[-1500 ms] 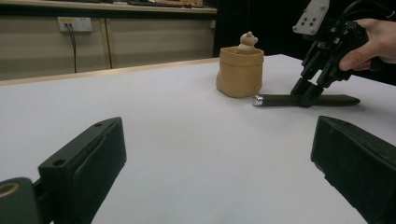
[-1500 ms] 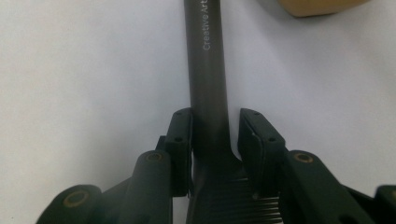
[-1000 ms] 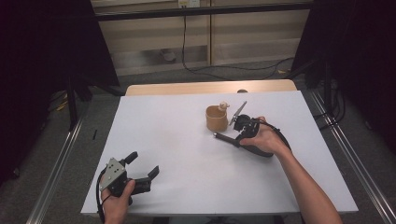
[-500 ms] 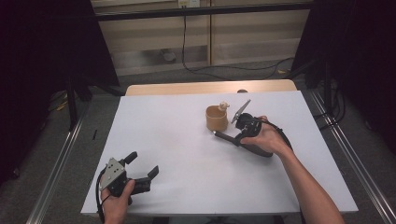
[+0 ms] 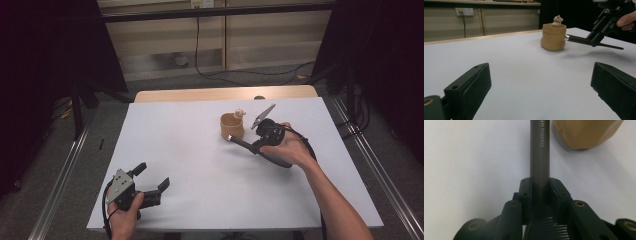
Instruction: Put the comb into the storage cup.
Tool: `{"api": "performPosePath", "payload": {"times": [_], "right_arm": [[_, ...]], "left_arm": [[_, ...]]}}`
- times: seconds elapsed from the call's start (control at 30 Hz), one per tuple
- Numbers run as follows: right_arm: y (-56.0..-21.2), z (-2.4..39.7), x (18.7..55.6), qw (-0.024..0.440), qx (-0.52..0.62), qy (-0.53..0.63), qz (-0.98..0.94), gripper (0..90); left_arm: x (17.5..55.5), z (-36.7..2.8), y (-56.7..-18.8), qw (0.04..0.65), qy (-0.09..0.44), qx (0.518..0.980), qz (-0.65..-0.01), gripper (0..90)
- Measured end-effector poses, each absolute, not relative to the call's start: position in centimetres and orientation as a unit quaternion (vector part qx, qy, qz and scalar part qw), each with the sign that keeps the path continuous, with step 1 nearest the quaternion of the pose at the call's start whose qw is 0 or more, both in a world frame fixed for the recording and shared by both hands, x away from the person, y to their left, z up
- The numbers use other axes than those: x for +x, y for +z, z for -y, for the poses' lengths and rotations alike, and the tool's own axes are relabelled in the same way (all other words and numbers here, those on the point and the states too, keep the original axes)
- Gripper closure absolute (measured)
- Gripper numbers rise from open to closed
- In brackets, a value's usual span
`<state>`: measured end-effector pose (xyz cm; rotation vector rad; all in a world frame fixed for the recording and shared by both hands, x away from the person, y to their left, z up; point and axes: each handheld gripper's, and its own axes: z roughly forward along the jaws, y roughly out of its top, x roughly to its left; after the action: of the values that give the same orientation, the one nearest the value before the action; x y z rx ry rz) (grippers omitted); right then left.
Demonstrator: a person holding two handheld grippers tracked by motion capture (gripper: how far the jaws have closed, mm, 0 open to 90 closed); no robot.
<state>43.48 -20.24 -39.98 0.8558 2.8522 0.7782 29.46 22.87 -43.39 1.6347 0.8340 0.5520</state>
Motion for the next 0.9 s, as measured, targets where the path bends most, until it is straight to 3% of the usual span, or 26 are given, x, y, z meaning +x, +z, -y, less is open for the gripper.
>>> {"api": "performPosePath", "payload": {"times": [0.3,0.67,0.9], "right_arm": [[-39.1,21.3,42.6,0.029,0.283,0.303,-0.910,72.9],[-38.2,22.5,41.5,0.055,0.288,0.341,-0.893,72.9],[-37.9,22.8,40.4,0.070,0.290,0.359,-0.885,73.0]], "left_arm": [[29.6,-23.1,-43.4,0.572,0.227,0.701,-0.359,2.9],[29.3,-23.4,-43.0,0.579,0.247,0.690,-0.358,2.9],[29.3,-23.3,-43.0,0.584,0.232,0.689,-0.361,2.9]]}}
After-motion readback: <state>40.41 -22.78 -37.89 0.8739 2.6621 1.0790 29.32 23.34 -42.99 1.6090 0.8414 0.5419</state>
